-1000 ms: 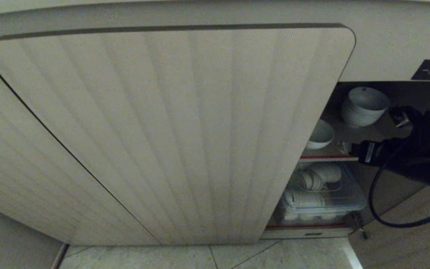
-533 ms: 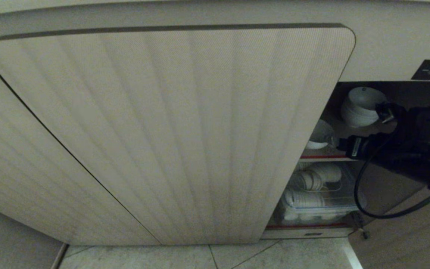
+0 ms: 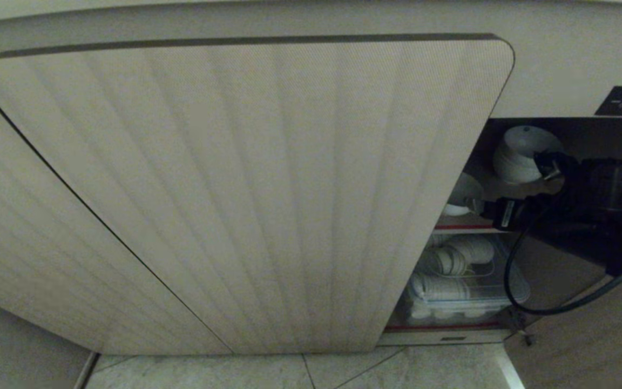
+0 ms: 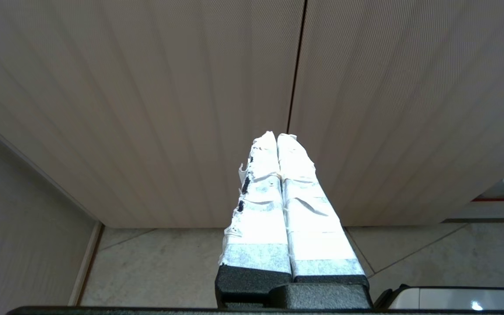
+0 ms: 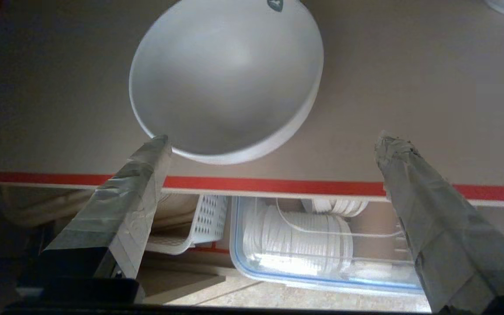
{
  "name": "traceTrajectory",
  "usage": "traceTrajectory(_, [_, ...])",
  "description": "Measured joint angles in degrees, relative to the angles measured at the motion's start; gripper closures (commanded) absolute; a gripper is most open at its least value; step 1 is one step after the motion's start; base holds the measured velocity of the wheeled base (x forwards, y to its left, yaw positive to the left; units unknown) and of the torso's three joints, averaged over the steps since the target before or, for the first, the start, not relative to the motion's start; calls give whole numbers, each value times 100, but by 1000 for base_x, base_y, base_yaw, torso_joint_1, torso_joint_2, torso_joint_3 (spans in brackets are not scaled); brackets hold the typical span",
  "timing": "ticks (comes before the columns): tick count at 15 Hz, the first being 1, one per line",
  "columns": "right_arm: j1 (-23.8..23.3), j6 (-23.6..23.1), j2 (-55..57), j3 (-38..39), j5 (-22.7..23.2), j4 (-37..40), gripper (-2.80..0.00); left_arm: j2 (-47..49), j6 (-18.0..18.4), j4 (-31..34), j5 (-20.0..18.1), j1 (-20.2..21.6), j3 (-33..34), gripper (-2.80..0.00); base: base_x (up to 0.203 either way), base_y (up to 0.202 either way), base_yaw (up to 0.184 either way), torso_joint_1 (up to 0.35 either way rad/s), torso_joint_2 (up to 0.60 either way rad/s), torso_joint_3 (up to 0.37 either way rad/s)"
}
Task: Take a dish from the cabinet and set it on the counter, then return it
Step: Take the bowl from the cabinet
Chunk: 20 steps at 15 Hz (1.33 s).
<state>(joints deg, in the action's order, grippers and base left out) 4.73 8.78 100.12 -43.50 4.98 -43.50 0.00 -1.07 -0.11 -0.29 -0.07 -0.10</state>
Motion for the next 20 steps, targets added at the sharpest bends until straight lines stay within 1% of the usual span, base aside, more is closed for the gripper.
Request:
traceTrajectory(2, [1, -14, 77, -11, -3, -152, -280, 0, 1, 1, 2, 0, 0, 0, 0, 0, 0, 0, 0, 0])
traceTrajectory(5, [1, -16, 161, -83, -5, -103, -280, 0, 0, 0, 0, 0, 0, 0, 0, 0, 0, 0, 0, 0])
traceTrajectory(9, [32, -10, 267, -418, -3, 190, -280, 0, 2, 1, -1, 0, 0, 0, 0, 0, 0, 0, 0, 0])
traceTrajectory(13, [34, 46, 386, -578, 5, 264, -280, 0, 0, 1, 0, 2, 0, 0, 0, 0, 0, 0, 0, 0])
traceTrajectory(17, [30, 50, 421, -788, 0, 790, -280, 0, 0, 1, 0, 2, 0, 0, 0, 0, 0, 0, 0, 0])
traceTrajectory(20, [26, 50, 484, -957, -2, 914, -280, 0, 2, 1, 0, 0, 0, 0, 0, 0, 0, 0, 0, 0])
